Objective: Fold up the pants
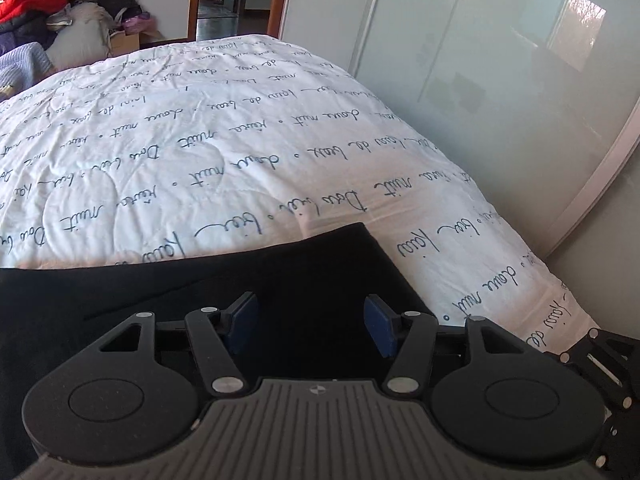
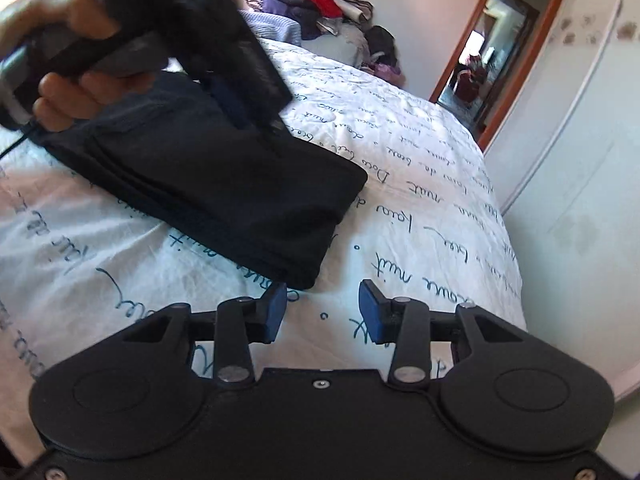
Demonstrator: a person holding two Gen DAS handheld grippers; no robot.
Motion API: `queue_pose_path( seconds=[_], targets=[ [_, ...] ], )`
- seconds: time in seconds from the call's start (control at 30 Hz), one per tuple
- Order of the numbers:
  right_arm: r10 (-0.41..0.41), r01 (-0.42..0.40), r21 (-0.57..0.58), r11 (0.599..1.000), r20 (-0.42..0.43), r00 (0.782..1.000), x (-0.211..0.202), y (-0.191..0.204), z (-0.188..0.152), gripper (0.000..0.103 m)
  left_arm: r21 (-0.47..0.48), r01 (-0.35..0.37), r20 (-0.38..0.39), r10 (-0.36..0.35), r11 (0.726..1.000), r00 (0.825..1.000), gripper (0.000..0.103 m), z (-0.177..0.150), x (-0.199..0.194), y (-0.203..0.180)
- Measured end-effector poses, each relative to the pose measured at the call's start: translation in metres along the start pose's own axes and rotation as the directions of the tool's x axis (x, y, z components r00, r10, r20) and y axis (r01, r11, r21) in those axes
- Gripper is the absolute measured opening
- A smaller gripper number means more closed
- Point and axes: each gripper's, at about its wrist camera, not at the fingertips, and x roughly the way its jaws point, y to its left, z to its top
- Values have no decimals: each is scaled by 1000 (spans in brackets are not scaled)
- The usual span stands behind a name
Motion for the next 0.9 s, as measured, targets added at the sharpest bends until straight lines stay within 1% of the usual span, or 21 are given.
queue_pose_path(
  seconds=[0.07, 0.13, 0.17, 0.2, 0.23, 0.3, 0.33, 0.37, 0.43, 0.5, 0.53, 0.57, 0.6, 0.63, 0.67, 0.7, 0.77, 0.8, 0.83, 0.87, 0.9],
  targets=[
    [14, -14, -21, 1000, 13, 1000, 6, 2, 3, 39, 23, -17, -1, 17, 1000, 1000, 62, 4, 7, -8],
    [42, -41, -42, 998, 26, 999, 12, 8, 3, 26, 53, -38, 2, 38, 998, 999, 64, 8, 14, -15],
    [58, -57, -55, 997, 28, 998, 18, 21, 3, 22, 70, -50, -2, 50, 996, 999, 66, 11, 19, -19],
    [66, -63, -61, 996, 38, 997, 16, 27, 0, 11, 87, -73, -8, 73, 994, 997, 66, 13, 25, -23],
    [59, -56, -66, 996, 45, 997, 15, 28, -1, 9, 107, -95, -8, 96, 990, 995, 67, 14, 30, -26],
    [53, -49, -86, 995, 50, 997, 5, 41, -4, 7, 151, -136, 3, 137, 979, 991, 74, 16, 40, -32],
    [54, -49, -86, 995, 55, 997, 6, 42, -4, 6, 166, -174, 14, 174, 971, 985, 77, 16, 45, -33],
    [57, -52, -86, 995, 59, 997, -9, 45, -4, 6, 167, -202, 25, 200, 965, 979, 83, 16, 48, -32],
    [66, -61, -92, 994, 49, 997, -14, 44, -6, 5, 147, -243, 55, 238, 959, 970, 88, 17, 51, -28],
    [76, -75, -92, 993, 14, 997, -13, 45, -10, 3, 136, -257, 52, 252, 957, 966, 92, 16, 58, -23],
    [79, -81, -101, 992, -22, 997, -8, 47, -13, 1, 130, -258, 47, 254, 957, 966, 92, 16, 60, -21],
    [65, -70, -119, 990, -46, 997, -3, 51, -17, 1, 111, -251, 50, 247, 962, 968, 91, 16, 59, -19],
    [56, -62, -132, 989, -48, 997, -2, 53, -20, 1, 94, -240, 55, 236, 966, 970, 91, 15, 54, -17],
    [70, -76, -127, 989, -52, 996, -7, 51, -19, 1, 90, -232, 61, 227, 969, 972, 89, 14, 49, -16],
    [91, -94, -95, 991, -39, 995, -15, 44, -15, 1, 95, -233, 68, 228, 968, 971, 88, 12, 43, -14],
    [108, -108, -45, 993, -3, 994, -25, 34, -11, 3, 103, -251, 77, 244, 962, 967, 88, 9, 37, -13],
    [105, -111, 74, 991, 87, 991, -38, 11, 4, 3, 117, -307, 120, 294, 944, 948, 90, -3, 19, -9],
    [91, -104, 107, 989, 118, 989, -39, 4, 13, 5, 111, -329, 133, 314, 938, 940, 89, -8, 11, -5],
    [78, -95, 123, 988, 140, 987, -36, 2, 22, 7, 104, -339, 131, 325, 935, 937, 89, -13, 5, -1],
    [67, -89, 135, 987, 158, 985, -29, 2, 32, 8, 93, -336, 126, 323, 937, 938, 89, -18, 0, 3],
    [72, -95, 140, 986, 164, 984, -15, 4, 43, 12, 74, -325, 121, 315, 943, 941, 90, -23, -6, 9]
  ],
)
